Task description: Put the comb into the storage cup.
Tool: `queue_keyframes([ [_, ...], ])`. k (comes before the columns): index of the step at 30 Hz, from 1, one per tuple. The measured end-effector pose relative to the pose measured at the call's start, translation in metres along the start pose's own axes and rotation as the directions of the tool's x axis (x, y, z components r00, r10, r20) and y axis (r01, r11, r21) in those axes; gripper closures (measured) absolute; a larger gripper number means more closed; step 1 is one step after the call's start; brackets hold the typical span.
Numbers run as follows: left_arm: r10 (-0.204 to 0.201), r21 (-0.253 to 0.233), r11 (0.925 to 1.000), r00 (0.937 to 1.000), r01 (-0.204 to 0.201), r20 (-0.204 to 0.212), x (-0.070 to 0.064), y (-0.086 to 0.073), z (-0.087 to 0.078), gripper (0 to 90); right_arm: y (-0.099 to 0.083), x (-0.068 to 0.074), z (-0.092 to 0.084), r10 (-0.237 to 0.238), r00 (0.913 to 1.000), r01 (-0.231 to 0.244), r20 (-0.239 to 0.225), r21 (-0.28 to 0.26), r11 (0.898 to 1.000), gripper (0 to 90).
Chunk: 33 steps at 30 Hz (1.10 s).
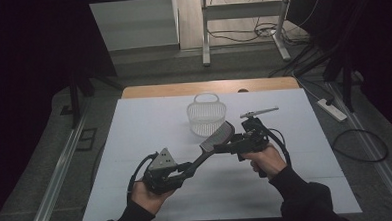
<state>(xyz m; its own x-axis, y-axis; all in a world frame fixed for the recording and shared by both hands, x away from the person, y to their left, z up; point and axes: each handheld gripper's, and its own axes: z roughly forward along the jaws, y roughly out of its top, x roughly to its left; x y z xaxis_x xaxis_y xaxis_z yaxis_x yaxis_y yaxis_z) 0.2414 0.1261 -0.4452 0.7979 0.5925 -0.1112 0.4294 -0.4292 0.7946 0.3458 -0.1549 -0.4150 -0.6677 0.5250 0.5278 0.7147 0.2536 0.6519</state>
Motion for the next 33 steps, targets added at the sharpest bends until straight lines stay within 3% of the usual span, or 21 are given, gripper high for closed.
queue_keyframes([
  [13,0.008,-0.002,1.0,1.0,-0.008,-0.006,0.0,0.0,0.0,72.6,0.005,-0.003,0.011,0.035,0.9994,-0.035,0.002,0.028,0.999,2.8],
  [16,0.007,-0.004,1.0,0.9999,-0.007,-0.01,0.0,0.0,-0.001,72.6,0.005,-0.003,0.011,0.042,0.9991,-0.042,-0.006,0.029,0.999,14.2],
  [21,0.005,-0.002,1.0,0.9998,-0.005,-0.017,0.001,0.0,-0.001,72.6,0.004,-0.004,0.007,0.055,0.9958,-0.055,-0.073,0.005,0.998,43.2],
  [28,0.006,-0.003,1.0,0.9998,-0.006,-0.019,0.001,0.0,0.001,72.6,0.004,-0.01,0.003,0.073,0.9898,-0.078,-0.122,-0.03,0.997,66.2],
  [33,0.029,0.017,0.9994,0.9991,-0.029,-0.031,-0.001,0.0,0.006,72.5,0.003,-0.016,0.0,0.149,0.9641,-0.161,-0.22,-0.038,0.986,77.8],
])
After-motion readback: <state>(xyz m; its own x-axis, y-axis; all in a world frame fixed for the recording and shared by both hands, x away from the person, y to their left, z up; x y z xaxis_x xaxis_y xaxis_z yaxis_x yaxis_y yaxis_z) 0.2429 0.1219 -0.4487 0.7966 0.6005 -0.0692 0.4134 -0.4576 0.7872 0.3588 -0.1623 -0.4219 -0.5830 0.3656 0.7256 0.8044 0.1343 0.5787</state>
